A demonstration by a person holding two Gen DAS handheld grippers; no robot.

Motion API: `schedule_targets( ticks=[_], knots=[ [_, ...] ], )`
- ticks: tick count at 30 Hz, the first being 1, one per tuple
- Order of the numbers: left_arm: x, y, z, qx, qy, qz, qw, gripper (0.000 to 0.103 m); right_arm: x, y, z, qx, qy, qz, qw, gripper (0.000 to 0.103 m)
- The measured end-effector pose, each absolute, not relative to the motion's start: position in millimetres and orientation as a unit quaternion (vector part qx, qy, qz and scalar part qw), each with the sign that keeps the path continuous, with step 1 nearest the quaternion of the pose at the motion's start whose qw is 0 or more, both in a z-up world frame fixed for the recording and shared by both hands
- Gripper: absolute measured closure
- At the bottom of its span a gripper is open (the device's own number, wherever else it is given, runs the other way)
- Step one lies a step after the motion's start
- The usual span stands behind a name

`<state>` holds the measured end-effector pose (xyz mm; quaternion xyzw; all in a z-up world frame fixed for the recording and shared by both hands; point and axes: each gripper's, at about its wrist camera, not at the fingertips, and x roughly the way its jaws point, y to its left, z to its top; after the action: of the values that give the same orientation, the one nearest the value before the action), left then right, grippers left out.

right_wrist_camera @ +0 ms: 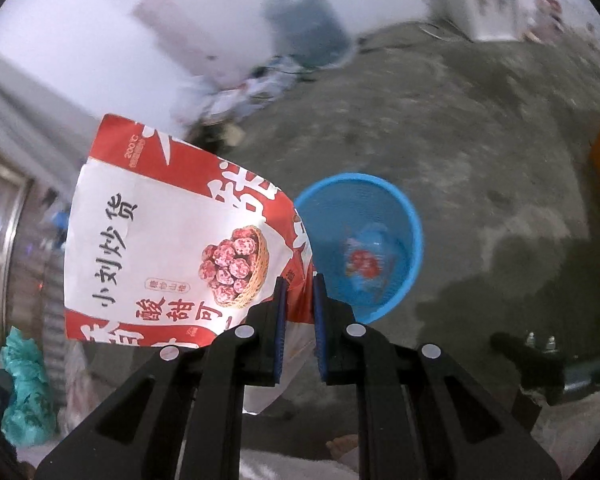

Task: Collect trash
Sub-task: 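Open the right gripper to drop the snack bag into the wastebasket, then turn both tools back toward the table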

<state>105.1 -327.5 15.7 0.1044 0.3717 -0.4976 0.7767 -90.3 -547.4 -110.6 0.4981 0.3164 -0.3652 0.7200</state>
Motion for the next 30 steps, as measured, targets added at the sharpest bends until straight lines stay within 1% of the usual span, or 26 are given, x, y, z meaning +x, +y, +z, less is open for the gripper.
schedule_targets(
  ticks=[2,6,8,9,10,11,12,13,15,16,20,25,27,29,30],
  knots=[
    [105,-364,-2,0.123,0.381,-0.502,0.767,0.067,-88,-555,-132,0.509,0.321,-0.376,0.705,0.09],
    [106,-419,-37,0.142,0.409,-0.505,0.747,0.066,-78,-570,-156,0.532,0.318,-0.387,0.683,0.09],
    [110,-445,-57,0.15,0.425,-0.497,0.742,0.065,-75,-583,-172,0.544,0.315,-0.39,0.673,0.087],
    [114,-456,-68,0.153,0.43,-0.493,0.741,0.061,-74,-590,-183,0.555,0.31,-0.388,0.668,0.086],
    [117,-465,-77,0.155,0.435,-0.491,0.739,0.045,-72,-599,-194,0.564,0.306,-0.383,0.665,0.076],
    [118,-474,-87,0.16,0.445,-0.483,0.737,0.036,-69,-608,-211,0.584,0.3,-0.372,0.656,0.066],
    [121,-481,-97,0.164,0.455,-0.473,0.737,0.031,-69,-613,-222,0.595,0.299,-0.371,0.647,0.043],
    [125,-486,-107,0.167,0.467,-0.46,0.736,0.031,-69,-616,-237,0.597,0.313,-0.382,0.632,0.038],
    [130,-490,-117,0.163,0.488,-0.445,0.733,0.031,-73,-619,-251,0.592,0.333,-0.402,0.614,0.038],
    [132,-487,-117,0.154,0.494,-0.444,0.731,0.031,-76,-617,-253,0.594,0.331,-0.405,0.611,0.038],
    [138,-474,-106,0.138,0.486,-0.452,0.735,0.03,-84,-608,-250,0.587,0.319,-0.409,0.621,0.038],
    [131,-453,-77,0.126,0.462,-0.463,0.746,0.03,-75,-602,-226,0.555,0.311,-0.41,0.653,0.038],
    [125,-436,-59,0.123,0.446,-0.473,0.75,0.026,-67,-596,-202,0.528,0.311,-0.407,0.677,0.038],
    [120,-419,-42,0.12,0.432,-0.481,0.753,0.025,-57,-587,-176,0.494,0.311,-0.406,0.703,0.034],
    [118,-411,-35,0.117,0.427,-0.486,0.754,0.024,-53,-582,-163,0.476,0.309,-0.408,0.715,0.029]
  ],
)
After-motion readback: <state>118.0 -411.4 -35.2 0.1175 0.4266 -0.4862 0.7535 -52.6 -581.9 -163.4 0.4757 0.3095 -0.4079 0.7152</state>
